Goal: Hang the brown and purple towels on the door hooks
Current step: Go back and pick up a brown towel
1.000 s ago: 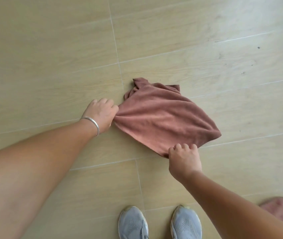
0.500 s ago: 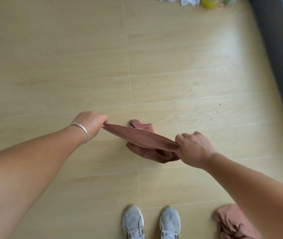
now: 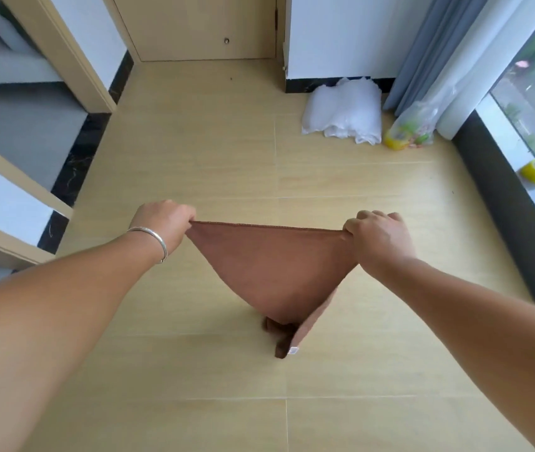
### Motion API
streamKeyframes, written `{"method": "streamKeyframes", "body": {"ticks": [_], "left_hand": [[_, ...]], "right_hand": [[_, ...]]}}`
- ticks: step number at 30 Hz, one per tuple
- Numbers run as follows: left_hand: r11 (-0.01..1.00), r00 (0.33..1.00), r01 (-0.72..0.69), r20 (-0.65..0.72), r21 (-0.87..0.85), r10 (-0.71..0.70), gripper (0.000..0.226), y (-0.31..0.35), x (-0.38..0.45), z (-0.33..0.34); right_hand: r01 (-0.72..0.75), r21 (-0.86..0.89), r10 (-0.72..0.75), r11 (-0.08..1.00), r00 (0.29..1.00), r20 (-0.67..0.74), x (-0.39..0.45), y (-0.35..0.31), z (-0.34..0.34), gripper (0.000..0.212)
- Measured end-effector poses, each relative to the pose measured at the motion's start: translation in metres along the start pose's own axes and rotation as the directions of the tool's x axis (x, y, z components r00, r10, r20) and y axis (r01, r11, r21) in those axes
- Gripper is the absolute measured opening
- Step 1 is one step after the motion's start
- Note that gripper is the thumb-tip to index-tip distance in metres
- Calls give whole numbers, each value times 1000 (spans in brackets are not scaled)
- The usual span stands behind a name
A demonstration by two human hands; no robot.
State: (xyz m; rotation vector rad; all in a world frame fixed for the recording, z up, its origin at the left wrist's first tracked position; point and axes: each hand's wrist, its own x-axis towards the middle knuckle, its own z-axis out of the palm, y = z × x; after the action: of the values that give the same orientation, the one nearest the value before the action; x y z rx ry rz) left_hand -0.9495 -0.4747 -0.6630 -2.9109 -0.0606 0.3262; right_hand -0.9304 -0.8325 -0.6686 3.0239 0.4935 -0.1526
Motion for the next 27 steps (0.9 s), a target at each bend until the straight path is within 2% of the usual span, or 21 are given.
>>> {"method": "streamKeyframes", "body": {"ticks": [3,8,11,14,17,22,27], "left_hand": [[999,997,51,-63,6,-50,18,-14,-17,-34],[997,989,74,-127,-15,-75,17,-18,-71,-66],[998,992,70,-105,-12,-71,18,-9,-121,-60],[999,999,32,-25,-19,-32,17,13,-178,-25],[997,991,-64,119,-30,68,16,46,-231,34],[989,954,-117,266,-90,137,9,99,-311,151],[974,868,-165,445,-158,219,10,145,-368,265]], "right_hand": [[14,13,-13,1000,994,-109,-3,-3,-34,23],[60,33,-52,998,980,-193,-40,-4,-60,25],[95,44,-85,994,978,-190,-83,-5,-48,23],[155,64,-142,986,975,-173,-142,-6,-13,21],[193,94,-184,977,978,-96,-204,-4,39,18],[207,88,-219,974,963,157,-304,-10,146,24],[193,112,-221,975,905,362,-399,-18,249,29]]}}
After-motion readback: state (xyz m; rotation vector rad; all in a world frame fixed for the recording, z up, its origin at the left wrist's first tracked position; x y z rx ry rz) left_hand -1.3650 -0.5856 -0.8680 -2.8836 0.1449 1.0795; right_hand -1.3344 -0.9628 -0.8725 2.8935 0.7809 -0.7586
